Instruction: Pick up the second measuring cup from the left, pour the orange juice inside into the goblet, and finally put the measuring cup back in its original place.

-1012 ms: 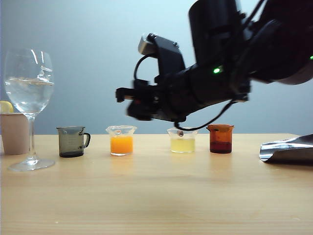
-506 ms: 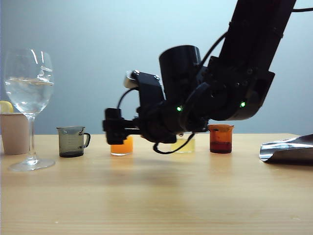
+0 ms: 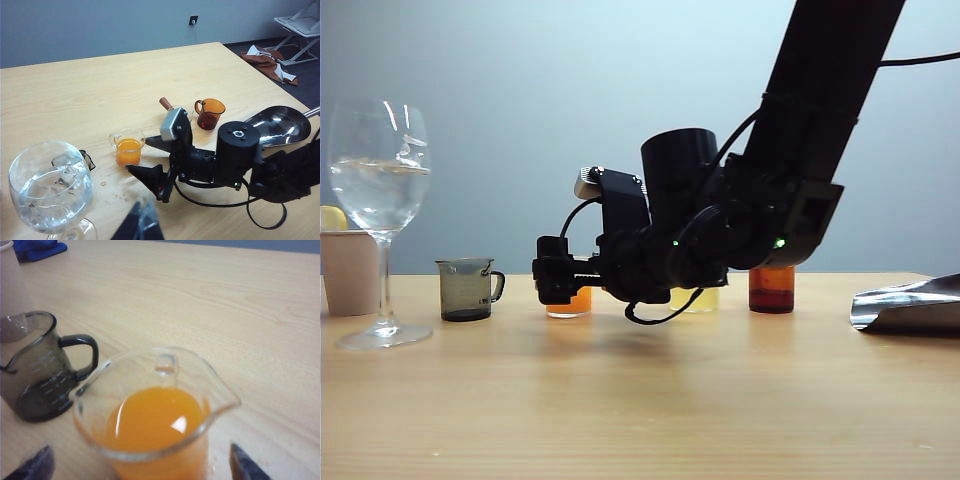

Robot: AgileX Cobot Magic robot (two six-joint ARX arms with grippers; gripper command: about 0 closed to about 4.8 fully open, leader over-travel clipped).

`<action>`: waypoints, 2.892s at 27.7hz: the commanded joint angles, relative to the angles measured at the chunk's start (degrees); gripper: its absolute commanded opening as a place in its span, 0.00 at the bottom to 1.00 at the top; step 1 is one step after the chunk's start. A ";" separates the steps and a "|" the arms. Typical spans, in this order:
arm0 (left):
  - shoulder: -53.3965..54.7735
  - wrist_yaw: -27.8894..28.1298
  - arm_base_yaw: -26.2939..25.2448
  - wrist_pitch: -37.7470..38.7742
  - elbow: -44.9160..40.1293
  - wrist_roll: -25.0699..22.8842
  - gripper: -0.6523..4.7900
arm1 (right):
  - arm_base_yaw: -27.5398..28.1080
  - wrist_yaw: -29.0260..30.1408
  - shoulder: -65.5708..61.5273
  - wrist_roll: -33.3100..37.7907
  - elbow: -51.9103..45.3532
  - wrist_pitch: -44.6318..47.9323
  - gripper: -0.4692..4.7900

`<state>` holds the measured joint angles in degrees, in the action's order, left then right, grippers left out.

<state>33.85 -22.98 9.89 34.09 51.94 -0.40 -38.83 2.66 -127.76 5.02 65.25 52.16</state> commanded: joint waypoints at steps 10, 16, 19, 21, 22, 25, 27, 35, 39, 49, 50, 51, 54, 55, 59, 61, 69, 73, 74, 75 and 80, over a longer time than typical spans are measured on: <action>-0.11 -0.44 0.04 -1.20 0.22 0.44 0.11 | 0.04 0.50 -6.23 1.51 7.26 -0.15 0.98; -0.11 -0.42 0.04 -1.20 0.22 0.44 0.11 | 0.07 0.04 -6.23 2.62 7.45 -0.28 0.97; -0.11 -0.42 0.04 -1.20 0.22 0.42 0.11 | 0.04 0.02 -6.23 2.69 8.15 -1.07 0.90; -0.11 -0.42 0.04 -1.20 0.22 0.44 0.11 | 0.04 0.00 -6.23 2.69 9.07 -2.58 0.89; -0.11 -0.42 0.04 -1.20 0.22 0.42 0.11 | 0.07 -0.02 -6.25 2.69 9.73 -3.78 0.89; -0.11 -0.42 0.04 -1.20 0.22 0.44 0.11 | 0.04 -0.02 -6.58 2.69 10.82 -4.37 0.89; -0.11 -0.42 0.04 -1.20 0.22 0.44 0.11 | 0.07 -0.13 -6.93 2.69 11.43 -4.46 0.89; -0.11 -0.42 0.04 -1.18 0.22 0.44 0.11 | 0.11 -0.11 -6.91 2.67 11.41 -5.79 0.17; -0.11 -0.39 0.02 -1.18 0.22 0.42 0.11 | 0.11 0.07 -6.78 2.67 11.41 -5.62 0.16; -0.11 -0.37 0.02 -1.16 0.22 0.42 0.11 | 0.11 1.79 -2.64 1.81 11.39 -6.27 0.08; -0.11 -0.35 0.02 -1.16 0.22 0.42 0.11 | 0.09 2.25 -2.16 1.40 11.41 -6.62 0.08; -0.11 -0.35 0.02 -1.16 0.22 0.42 0.11 | 0.09 2.47 -1.55 0.61 11.41 -7.26 0.08; -0.11 -0.33 0.00 -1.16 0.22 0.44 0.11 | 0.04 2.47 0.79 0.28 11.41 -9.70 0.08; -0.11 -0.33 0.00 -1.16 0.22 0.44 0.11 | 0.04 2.45 1.36 0.28 11.41 -10.27 0.08; -0.15 -0.28 0.00 -1.18 0.28 1.07 0.11 | 0.00 2.89 4.00 -0.94 11.41 -11.96 0.08; -0.17 -0.04 0.00 -1.16 0.28 1.46 0.11 | 0.00 3.56 5.38 -0.98 11.41 -12.68 0.08; -0.17 12.44 -0.02 1.86 1.05 1.95 0.11 | -0.07 4.48 12.07 -1.31 11.45 -17.29 0.08; -0.17 14.43 -0.02 2.97 1.57 1.92 0.11 | -0.17 5.46 13.94 -2.49 11.52 -17.70 0.08; -0.17 14.40 -0.02 3.13 1.62 1.92 0.11 | -0.24 5.60 14.16 -2.49 11.63 -17.81 0.08; -0.15 14.38 -0.02 3.45 1.62 1.92 0.11 | -0.26 7.02 14.32 -2.49 12.87 -19.76 0.08; -0.24 14.36 -0.02 4.46 1.62 1.92 0.11 | -1.11 9.14 14.27 -8.61 19.54 -29.05 0.08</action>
<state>33.74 -8.73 9.87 38.83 53.28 1.34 -39.40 10.79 -113.99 -0.89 83.48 23.46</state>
